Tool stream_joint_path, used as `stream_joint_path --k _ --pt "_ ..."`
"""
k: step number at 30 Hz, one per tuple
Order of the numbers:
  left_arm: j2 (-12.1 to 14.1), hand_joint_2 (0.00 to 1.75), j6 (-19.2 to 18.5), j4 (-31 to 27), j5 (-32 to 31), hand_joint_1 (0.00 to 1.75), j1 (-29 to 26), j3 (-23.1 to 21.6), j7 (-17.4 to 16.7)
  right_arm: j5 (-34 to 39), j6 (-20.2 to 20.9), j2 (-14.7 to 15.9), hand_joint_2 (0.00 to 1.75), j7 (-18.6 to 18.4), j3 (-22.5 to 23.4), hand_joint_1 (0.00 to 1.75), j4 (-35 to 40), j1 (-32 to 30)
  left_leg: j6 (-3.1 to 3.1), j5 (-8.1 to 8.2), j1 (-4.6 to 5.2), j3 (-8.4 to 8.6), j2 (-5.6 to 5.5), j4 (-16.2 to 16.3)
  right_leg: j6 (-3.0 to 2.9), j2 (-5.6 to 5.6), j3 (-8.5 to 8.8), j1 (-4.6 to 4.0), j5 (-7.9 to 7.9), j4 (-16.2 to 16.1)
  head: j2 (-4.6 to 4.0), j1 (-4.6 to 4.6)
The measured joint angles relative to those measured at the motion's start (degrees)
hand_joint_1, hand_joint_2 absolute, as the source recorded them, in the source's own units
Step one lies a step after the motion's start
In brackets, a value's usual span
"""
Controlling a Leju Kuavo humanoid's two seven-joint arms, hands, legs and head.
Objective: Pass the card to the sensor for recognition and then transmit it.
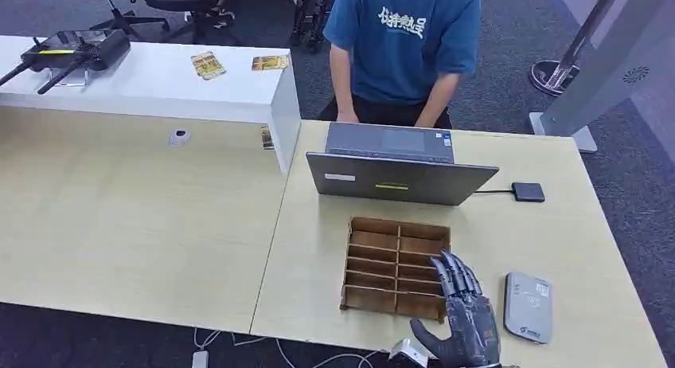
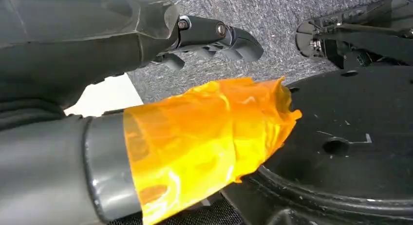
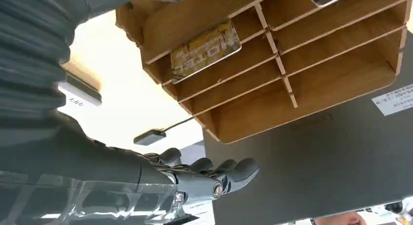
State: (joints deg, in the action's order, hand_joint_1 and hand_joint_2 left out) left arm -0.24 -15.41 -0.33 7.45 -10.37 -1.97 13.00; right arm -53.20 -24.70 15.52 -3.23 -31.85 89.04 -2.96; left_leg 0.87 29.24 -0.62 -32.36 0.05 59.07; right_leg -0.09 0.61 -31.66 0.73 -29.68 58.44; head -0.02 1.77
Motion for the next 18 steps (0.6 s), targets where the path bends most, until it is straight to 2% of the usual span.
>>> stream_joint_path --k 7,14,18 --pt "0.0 0.0 0.0 0.0 0.54 0.0 -0.04 -0.02 0.02 -0.68 0.26 0.0 1.75 -0.17 0.0 0.0 -0.79 0.26 0.0 0.0 0.0 0.01 0.0 0.0 0.0 0.0 0.01 0.0 0.0 0.0 0.0 -0.02" --pt "-0.09 0.0 0.44 0.0 1.57 0.0 -0.24 -0.79 0.02 -3.8 -0.06 0.33 1.75 -2.99 0.39 0.0 -0.5 -0.68 0.0 0.0 0.0 0.01 0.0 0.0 0.0 -0.01 -0.01 0.0 0.0 0.0 0.0 0.0" --pt "-0.24 0.0 0.57 0.0 1.75 0.0 -0.26 -0.92 0.0 -4.24 -0.26 0.68 1.75 -3.41 0.59 0.0 -0.11 -1.2 0.0 0.0 0.0 0.01 0.01 0.0 0.0 -0.01 -0.01 0.0 0.0 -0.01 0.0 -0.02"
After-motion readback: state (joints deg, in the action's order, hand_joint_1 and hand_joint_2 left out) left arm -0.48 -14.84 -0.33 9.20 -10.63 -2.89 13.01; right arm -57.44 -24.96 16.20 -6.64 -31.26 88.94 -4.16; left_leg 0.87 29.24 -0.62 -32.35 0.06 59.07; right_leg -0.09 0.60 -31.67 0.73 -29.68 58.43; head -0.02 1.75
